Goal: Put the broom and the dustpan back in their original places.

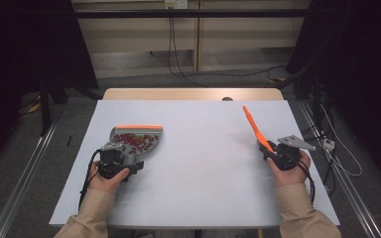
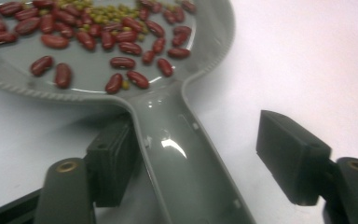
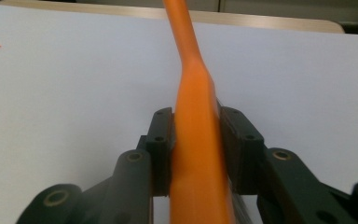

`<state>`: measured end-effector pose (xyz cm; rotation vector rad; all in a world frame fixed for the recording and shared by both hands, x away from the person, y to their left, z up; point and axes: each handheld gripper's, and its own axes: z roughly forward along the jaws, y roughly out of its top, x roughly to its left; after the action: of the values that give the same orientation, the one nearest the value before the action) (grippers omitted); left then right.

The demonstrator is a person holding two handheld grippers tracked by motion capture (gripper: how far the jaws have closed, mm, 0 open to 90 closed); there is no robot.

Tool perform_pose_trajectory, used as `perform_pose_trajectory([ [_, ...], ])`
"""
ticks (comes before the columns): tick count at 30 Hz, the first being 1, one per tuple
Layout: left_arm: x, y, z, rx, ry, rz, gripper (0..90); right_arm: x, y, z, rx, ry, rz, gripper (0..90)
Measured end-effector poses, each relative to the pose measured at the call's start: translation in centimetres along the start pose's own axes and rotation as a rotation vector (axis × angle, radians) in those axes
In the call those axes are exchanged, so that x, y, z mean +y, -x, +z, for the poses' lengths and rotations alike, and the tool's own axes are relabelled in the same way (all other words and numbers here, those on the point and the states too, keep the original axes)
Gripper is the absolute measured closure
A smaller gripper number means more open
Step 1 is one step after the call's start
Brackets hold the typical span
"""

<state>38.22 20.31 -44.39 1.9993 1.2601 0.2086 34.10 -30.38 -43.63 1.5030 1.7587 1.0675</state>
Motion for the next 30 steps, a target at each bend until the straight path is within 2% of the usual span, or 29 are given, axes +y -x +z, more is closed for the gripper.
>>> perform_pose_trajectory([
  [2,-0.1,0.2,-0.1,0.003,0.002,0.011,27.9,-0.1,-0.5,0.1,0.044,0.012,0.015,64.1],
  [4,-0.1,0.3,-0.5,-0.003,0.006,0.020,21.7,-0.1,-1.0,-0.1,0.090,0.039,0.022,60.8],
  [7,-0.3,0.4,-1.2,-0.027,0.054,0.027,16.9,-0.1,-1.6,-0.3,0.149,0.055,0.040,52.0],
  [9,-0.5,0.5,-1.7,-0.031,0.086,0.038,14.4,-0.3,-1.7,-0.5,0.182,0.060,0.053,49.2],
  [11,-0.5,0.6,-2.0,-0.041,0.116,0.054,13.1,-0.4,-1.8,-0.6,0.213,0.061,0.051,44.3],
  [15,-0.7,0.6,-2.7,-0.075,0.160,0.070,10.4,-0.8,-1.9,-1.1,0.241,0.070,0.042,36.3],
  [21,-1.2,0.8,-3.4,-0.125,0.195,0.126,7.8,-1.4,-2.0,-1.7,0.270,0.060,0.018,29.5],
  [25,-1.9,0.7,-3.8,-0.130,0.196,0.136,7.2,-1.9,-2.3,-2.3,0.287,0.050,-0.021,26.7],
  [30,-2.6,0.6,-4.4,-0.132,0.213,0.149,7.2,-2.6,-2.4,-3.0,0.298,0.039,-0.040,25.4],
])
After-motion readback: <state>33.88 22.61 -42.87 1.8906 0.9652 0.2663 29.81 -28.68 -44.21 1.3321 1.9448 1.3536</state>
